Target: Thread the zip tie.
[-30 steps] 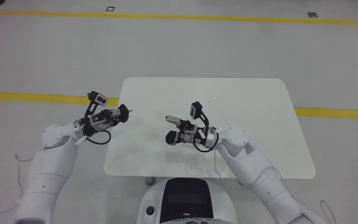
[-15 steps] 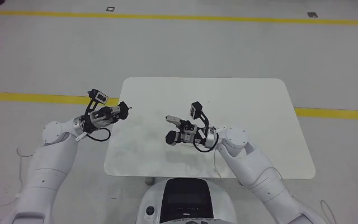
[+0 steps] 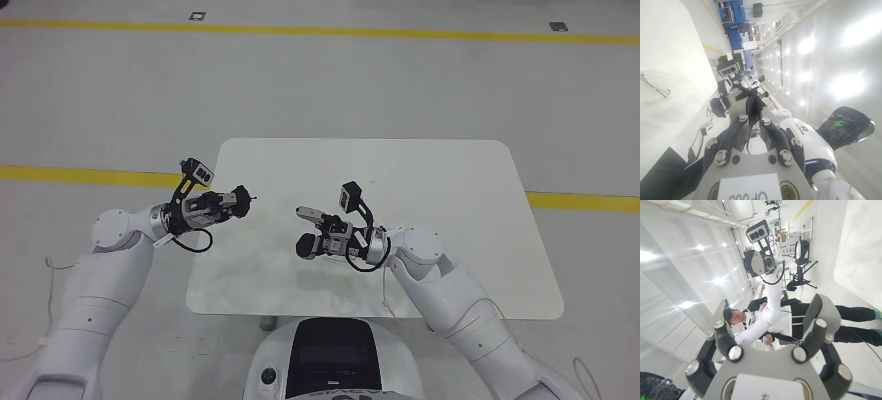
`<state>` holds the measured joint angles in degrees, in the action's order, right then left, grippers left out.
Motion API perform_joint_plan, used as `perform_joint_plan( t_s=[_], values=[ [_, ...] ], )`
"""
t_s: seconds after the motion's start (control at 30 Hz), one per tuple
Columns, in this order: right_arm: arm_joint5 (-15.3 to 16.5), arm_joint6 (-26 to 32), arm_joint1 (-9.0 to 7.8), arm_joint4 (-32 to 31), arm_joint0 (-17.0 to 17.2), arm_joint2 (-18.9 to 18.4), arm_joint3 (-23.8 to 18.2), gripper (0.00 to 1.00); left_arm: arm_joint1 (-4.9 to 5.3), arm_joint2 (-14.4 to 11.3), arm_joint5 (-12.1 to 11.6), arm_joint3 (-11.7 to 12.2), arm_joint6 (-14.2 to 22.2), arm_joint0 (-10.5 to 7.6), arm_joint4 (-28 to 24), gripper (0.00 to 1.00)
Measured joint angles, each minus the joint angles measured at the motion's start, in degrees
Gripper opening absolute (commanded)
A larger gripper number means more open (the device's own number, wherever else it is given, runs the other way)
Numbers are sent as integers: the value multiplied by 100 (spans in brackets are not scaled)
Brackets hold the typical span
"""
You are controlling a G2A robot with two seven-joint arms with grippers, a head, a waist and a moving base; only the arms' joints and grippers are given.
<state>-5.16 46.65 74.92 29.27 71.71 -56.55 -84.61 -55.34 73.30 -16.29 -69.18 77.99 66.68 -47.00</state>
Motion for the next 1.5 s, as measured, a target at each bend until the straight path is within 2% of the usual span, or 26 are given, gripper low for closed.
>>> perform_joint_plan(
  t_s=[0.13, 0.37, 0.47, 0.6, 0.7, 0.8, 0.9, 1.17, 1.27, 1.4, 1.5],
  values=[
    [0, 0, 0, 0, 0, 0, 0, 100, -37, -170, -22, 78, 171, -72, -155, 0],
    [-4, -89, -17, -148, -32, -21, -50, 100, -38, -184, -28, 82, 165, -76, -175, 0],
    [-258, -112, -122, -1138, -246, -89, -292, 100, -38, -184, -27, 82, 165, -76, -175, 0],
    [-684, 209, -266, -2715, -490, -96, -759, 100, -38, -184, -27, 82, 165, -76, -175, 0],
    [-1005, 555, -337, -3879, -702, 131, -976, 100, -38, -184, -27, 82, 165, -76, -175, 0],
    [-1248, 799, -354, -4741, -863, 444, -1030, 100, -38, -184, -27, 82, 165, -76, -175, 0],
    [-1284, 861, -340, -5111, -926, 663, -1022, 100, -38, -184, -27, 82, 165, -76, -175, 0],
    [-1283, 810, -344, -5190, -932, 698, -986, 100, -38, -184, -27, 82, 165, -76, -175, 0],
    [-1416, 1021, -338, -5828, -1169, 931, -821, 100, -38, -184, -27, 82, 165, -76, -175, 0],
    [-1434, 1544, -240, -6706, -1722, 1294, -362, 100, -38, -184, -27, 82, 165, -76, -175, 0],
    [-1432, 1771, -100, -6821, -2029, 1522, -30, 100, -38, -184, -27, 82, 165, -76, -175, 0]
  ],
)
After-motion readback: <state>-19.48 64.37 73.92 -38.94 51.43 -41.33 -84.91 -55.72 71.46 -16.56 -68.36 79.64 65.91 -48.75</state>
